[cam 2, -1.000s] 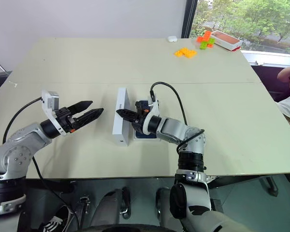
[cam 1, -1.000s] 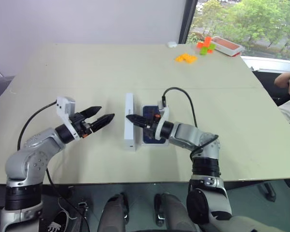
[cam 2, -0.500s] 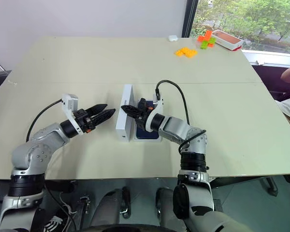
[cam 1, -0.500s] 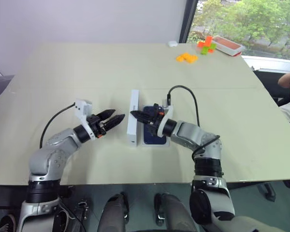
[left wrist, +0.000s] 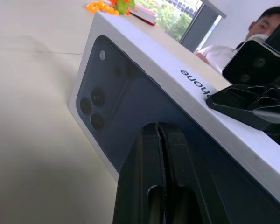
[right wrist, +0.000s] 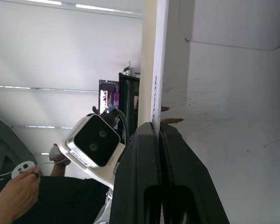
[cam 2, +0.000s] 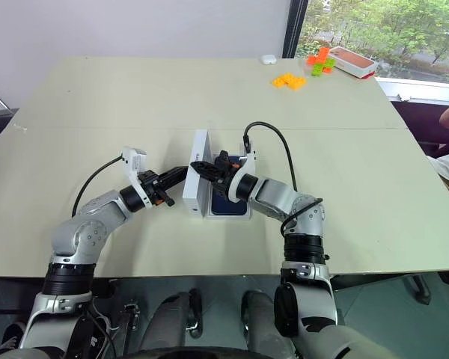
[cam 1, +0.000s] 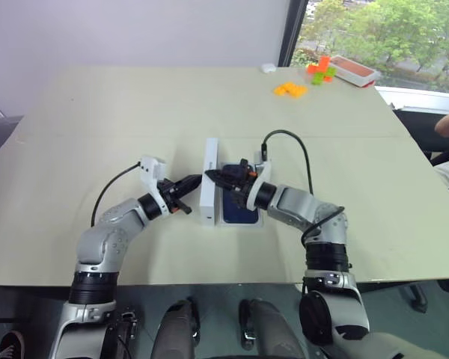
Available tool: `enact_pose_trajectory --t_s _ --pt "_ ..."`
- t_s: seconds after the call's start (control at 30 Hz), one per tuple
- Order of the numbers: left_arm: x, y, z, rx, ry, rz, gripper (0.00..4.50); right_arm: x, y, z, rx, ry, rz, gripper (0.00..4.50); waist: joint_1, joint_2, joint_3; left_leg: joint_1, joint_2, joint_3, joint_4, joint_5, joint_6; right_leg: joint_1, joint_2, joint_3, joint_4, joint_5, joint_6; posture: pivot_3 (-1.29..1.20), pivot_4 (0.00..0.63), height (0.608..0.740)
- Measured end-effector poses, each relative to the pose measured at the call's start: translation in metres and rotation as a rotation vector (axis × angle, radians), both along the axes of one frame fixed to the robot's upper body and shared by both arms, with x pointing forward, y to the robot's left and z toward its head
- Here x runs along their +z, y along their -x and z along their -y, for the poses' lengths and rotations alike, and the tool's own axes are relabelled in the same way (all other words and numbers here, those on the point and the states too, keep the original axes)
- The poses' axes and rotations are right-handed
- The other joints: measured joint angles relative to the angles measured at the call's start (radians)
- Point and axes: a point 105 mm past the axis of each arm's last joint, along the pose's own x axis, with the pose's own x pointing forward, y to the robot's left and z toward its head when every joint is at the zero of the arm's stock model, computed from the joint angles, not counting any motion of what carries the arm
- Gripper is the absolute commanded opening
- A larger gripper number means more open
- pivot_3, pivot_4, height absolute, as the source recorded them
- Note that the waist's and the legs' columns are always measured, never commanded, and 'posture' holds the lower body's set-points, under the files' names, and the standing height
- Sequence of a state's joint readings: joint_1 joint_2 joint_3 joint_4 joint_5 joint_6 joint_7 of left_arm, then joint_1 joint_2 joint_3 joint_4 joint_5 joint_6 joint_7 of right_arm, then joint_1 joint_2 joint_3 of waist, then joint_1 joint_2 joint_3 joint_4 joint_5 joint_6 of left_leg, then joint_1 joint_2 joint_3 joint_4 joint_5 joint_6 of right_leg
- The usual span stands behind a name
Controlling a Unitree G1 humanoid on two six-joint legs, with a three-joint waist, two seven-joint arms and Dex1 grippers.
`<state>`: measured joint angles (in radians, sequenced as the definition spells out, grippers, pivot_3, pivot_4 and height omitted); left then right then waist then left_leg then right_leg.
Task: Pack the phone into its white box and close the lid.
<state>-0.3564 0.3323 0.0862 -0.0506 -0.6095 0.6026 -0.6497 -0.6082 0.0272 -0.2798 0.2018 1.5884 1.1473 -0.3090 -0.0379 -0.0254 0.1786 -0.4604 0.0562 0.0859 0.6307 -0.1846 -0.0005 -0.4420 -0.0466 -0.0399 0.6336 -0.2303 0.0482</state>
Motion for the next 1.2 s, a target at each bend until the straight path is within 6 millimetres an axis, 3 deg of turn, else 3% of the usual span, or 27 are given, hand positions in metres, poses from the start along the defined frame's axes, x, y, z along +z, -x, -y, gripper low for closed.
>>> enact_pose_trajectory --t_s 0.03,0.13,0.33,0.47,0.6,0.7,0.8,1.0,1.2 --pt "0.000 0.000 0.000 0.001 -0.008 0.002 0.09 0.000 0.000 0.000 -0.001 0.000 0.000 0.00 0.000 0.000 0.000 0.000 0.000 0.000 0.000 0.000 0.000 0.000 0.000 0.000 0.000 0.000 0.000 0.00 0.150 0.740" --pt "-0.001 0.000 0.002 0.001 -0.006 -0.001 0.00 -0.001 0.000 0.002 0.001 0.014 0.009 1.00 0.000 0.000 0.000 0.000 0.000 0.000 0.000 0.000 0.000 0.000 0.000 0.000 0.000 0.000 0.000 0.00 0.150 0.740" --pt "-0.002 0.000 0.005 -0.003 0.003 -0.002 0.00 -0.001 -0.001 0.007 0.008 0.056 0.032 3.98 0.000 0.000 0.000 0.000 0.000 0.000 0.000 0.000 0.000 0.000 0.000 0.000 0.000 0.000 0.000 0.00 0.150 0.740" --pt "-0.003 0.001 0.015 -0.027 0.026 -0.016 0.00 0.012 -0.008 0.023 0.001 0.129 0.118 3.98 0.004 0.000 0.000 0.000 -0.001 0.000 0.000 0.000 0.000 0.000 0.000 0.000 0.000 0.000 0.000 0.00 0.150 0.740" --pt "-0.002 0.001 0.024 -0.047 0.034 -0.021 0.00 0.027 -0.021 0.056 -0.035 0.256 0.249 3.98 0.014 0.000 0.000 0.000 -0.001 0.000 0.000 0.000 0.000 0.000 0.000 0.000 0.000 0.000 0.000 0.00 0.150 0.740" --pt "0.004 -0.001 0.028 -0.060 0.036 -0.007 0.00 0.034 -0.033 0.094 -0.066 0.441 0.348 3.98 0.025 0.001 0.001 -0.001 -0.003 0.000 0.000 0.000 0.000 -0.001 0.000 0.000 -0.001 -0.002 -0.002 0.00 0.150 0.740" --pt "0.000 0.001 0.038 -0.090 0.041 -0.030 0.00 0.041 -0.040 0.112 -0.080 0.547 0.440 3.98 0.024 0.001 0.001 -0.001 -0.004 0.000 0.000 0.000 0.001 -0.001 0.001 0.000 -0.001 0.000 0.001 0.00 0.150 0.740" --pt "0.000 0.002 0.069 -0.195 0.035 -0.057 0.00 0.029 -0.047 0.108 -0.055 0.601 0.481 3.98 0.025 0.001 0.001 -0.001 -0.004 0.000 0.000 0.000 0.001 -0.001 0.002 0.000 0.000 0.000 0.002 0.00 0.150 0.740" --pt "0.001 0.001 0.069 -0.198 0.017 -0.058 0.00 0.018 -0.050 0.104 -0.011 0.716 0.554 3.98 0.025 0.001 0.001 -0.001 -0.004 0.000 0.001 0.000 0.001 -0.001 0.001 0.000 0.000 0.000 0.002 0.00 0.150 0.740"
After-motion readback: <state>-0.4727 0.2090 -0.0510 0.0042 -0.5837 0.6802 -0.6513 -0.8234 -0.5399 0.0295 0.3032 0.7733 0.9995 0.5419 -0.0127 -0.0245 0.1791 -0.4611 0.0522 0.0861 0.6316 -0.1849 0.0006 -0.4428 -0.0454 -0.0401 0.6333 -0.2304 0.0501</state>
